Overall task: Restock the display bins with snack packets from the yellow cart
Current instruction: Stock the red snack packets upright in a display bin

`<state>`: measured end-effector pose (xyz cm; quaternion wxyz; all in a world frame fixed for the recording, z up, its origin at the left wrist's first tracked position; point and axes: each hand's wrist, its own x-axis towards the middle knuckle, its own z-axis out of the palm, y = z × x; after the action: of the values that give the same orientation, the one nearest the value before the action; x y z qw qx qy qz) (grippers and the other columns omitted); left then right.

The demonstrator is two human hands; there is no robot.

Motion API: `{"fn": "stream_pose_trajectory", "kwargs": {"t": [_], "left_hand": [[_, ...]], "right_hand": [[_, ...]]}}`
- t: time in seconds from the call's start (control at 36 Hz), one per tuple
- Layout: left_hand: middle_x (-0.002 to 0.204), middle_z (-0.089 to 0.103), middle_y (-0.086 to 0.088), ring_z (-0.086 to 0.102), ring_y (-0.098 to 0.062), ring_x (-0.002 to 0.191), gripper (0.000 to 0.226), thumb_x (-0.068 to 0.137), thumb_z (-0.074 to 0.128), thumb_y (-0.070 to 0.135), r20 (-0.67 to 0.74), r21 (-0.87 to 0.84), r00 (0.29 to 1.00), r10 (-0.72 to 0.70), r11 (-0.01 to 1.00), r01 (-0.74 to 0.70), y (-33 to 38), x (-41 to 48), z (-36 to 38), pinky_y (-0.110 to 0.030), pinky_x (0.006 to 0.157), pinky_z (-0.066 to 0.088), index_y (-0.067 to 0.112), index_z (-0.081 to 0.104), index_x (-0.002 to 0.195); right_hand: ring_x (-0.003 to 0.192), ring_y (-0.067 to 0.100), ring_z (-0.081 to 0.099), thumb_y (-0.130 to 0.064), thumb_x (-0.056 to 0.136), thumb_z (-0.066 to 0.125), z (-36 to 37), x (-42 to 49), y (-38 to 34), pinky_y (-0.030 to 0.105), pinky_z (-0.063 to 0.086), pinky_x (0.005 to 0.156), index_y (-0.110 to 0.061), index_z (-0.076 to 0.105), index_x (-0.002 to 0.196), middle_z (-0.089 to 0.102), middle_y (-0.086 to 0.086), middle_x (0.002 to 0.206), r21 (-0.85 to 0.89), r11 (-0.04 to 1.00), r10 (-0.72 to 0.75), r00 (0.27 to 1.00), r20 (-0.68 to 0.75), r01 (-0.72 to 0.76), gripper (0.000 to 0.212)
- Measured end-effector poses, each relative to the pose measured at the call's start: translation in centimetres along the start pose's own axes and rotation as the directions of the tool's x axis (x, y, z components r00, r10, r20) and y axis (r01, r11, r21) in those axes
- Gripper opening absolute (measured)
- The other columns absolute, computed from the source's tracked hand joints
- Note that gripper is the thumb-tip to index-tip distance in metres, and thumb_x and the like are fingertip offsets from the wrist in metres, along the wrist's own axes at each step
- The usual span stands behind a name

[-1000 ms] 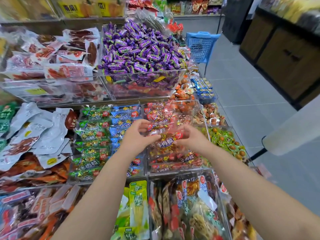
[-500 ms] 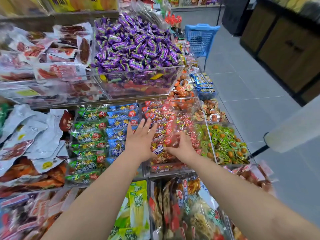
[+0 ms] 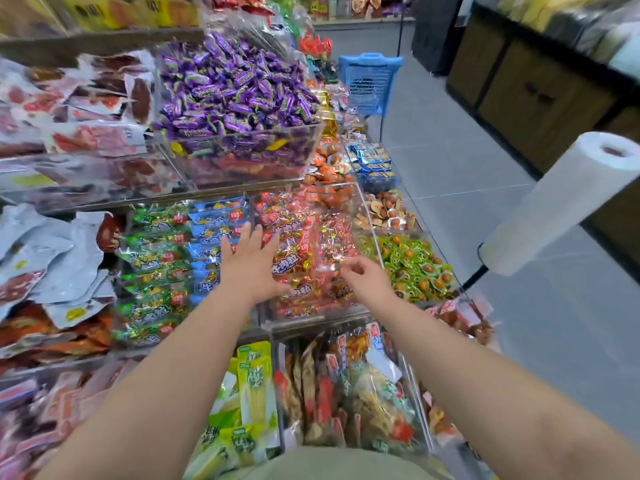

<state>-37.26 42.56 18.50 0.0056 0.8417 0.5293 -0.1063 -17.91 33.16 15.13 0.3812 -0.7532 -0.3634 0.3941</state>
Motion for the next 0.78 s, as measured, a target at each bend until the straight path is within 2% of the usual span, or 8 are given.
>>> {"fn": "stream_pose_trajectory", "kwargs": {"t": [0.14, 0.22, 0.36, 0.44, 0.5, 0.58, 0.67, 0.78], "left_hand": [[0.13, 0.054, -0.012, 0.043, -0.032, 0.126, 0.058, 0.08, 0.068, 0.043, -0.365, -0.184, 0.927, 0.087, 0.969, -0.163, 2.2, -2.6, -1.1, -0.047, 0.101, 0.037, 0.015, 0.057, 0.129], [0.106, 0.062, -0.011, 0.054, -0.033, 0.106, 0.034, 0.081, 0.068, 0.026, -0.466, -0.35, 0.877, 0.114, 0.887, -0.301, 4.9, -4.6, -1.1, -0.044, 0.088, 0.044, 0.009, 0.066, 0.111], [0.092, 0.059, 0.002, 0.055, -0.017, 0.082, 0.012, 0.089, 0.059, 0.024, -0.189, -0.71, 0.952, 0.241, 0.636, -0.302, 11.0, -7.5, 0.3, -0.025, 0.07, 0.041, 0.025, 0.059, 0.101], [0.076, 0.052, 0.013, 0.049, -0.004, 0.064, 0.009, 0.091, 0.059, 0.019, 0.004, -0.791, 0.922, 0.388, 0.566, -0.234, 14.9, -9.8, 2.0, -0.008, 0.047, 0.035, 0.027, 0.057, 0.089], [0.079, 0.063, -0.002, 0.059, -0.022, 0.07, 0.009, 0.09, 0.058, 0.013, 0.137, -0.83, 0.873, 0.469, 0.535, -0.157, 17.6, -11.5, 3.6, -0.013, 0.055, 0.041, 0.02, 0.063, 0.089], [0.088, 0.068, -0.012, 0.068, -0.022, 0.077, 0.01, 0.093, 0.055, 0.017, 0.316, -0.819, 0.783, 0.536, 0.571, -0.06, 21.7, -14.5, 6.0, -0.026, 0.068, 0.046, 0.012, 0.063, 0.097], [0.068, 0.057, -0.005, 0.052, 0.0, 0.038, 0.013, 0.096, 0.051, 0.012, 0.445, -0.802, 0.685, 0.576, 0.597, 0.019, 25.7, -17.6, 8.7, -0.016, 0.042, 0.04, 0.013, 0.057, 0.085], [0.067, 0.052, -0.004, 0.049, -0.01, 0.047, 0.023, 0.096, 0.047, 0.011, 0.603, -0.72, 0.545, 0.582, 0.691, 0.058, 30.4, -21.3, 11.8, -0.019, 0.048, 0.034, 0.016, 0.05, 0.074]], "right_hand": [[0.088, 0.02, 0.063, -0.014, 0.091, 0.056, -1.2, -3.3, 1.4, 0.035, 0.052, 0.082, -0.017, 0.061, 0.097, 0.064, -0.002, 0.101, 0.072, 0.997, 0.015, 0.999, -0.038, -0.012, 0.01], [0.091, 0.02, 0.06, -0.013, 0.089, 0.058, -1.6, -5.8, 3.2, 0.036, 0.049, 0.086, -0.017, 0.062, 0.092, 0.064, 0.002, 0.1, 0.152, 0.987, 0.071, 0.993, -0.098, -0.055, 0.007], [0.063, 0.014, 0.05, -0.004, 0.088, 0.053, -2.4, -11.9, 8.4, 0.022, 0.043, 0.057, -0.009, 0.061, 0.09, 0.056, 0.001, 0.07, 0.372, 0.911, 0.262, 0.947, -0.187, -0.179, 0.01], [0.07, 0.02, 0.053, -0.001, 0.085, 0.058, -3.0, -16.4, 12.3, 0.029, 0.044, 0.066, -0.015, 0.06, 0.075, 0.06, 0.008, 0.078, 0.502, 0.83, 0.414, 0.87, -0.267, -0.241, 0.018], [0.069, 0.017, 0.051, -0.005, 0.085, 0.059, -3.6, -19.8, 15.0, 0.03, 0.04, 0.067, -0.016, 0.062, 0.073, 0.059, 0.006, 0.076, 0.487, 0.82, 0.489, 0.811, -0.321, -0.302, 0.017], [0.048, 0.009, 0.044, -0.007, 0.09, 0.054, -4.4, -24.9, 19.3, 0.026, 0.034, 0.056, -0.007, 0.058, 0.069, 0.048, 0.008, 0.059, 0.531, 0.755, 0.599, 0.733, -0.323, -0.384, 0.021], [0.046, 0.011, 0.037, -0.004, 0.093, 0.049, -4.8, -30.0, 23.2, 0.017, 0.028, 0.04, -0.013, 0.046, 0.059, 0.044, 0.001, 0.046, 0.619, 0.663, 0.711, 0.614, -0.342, -0.421, 0.036], [0.049, 0.013, 0.037, -0.009, 0.092, 0.048, -5.3, -36.3, 27.5, 0.021, 0.027, 0.046, -0.015, 0.047, 0.056, 0.045, 0.004, 0.055, 0.73, 0.52, 0.831, 0.458, -0.314, -0.443, 0.037]]}}
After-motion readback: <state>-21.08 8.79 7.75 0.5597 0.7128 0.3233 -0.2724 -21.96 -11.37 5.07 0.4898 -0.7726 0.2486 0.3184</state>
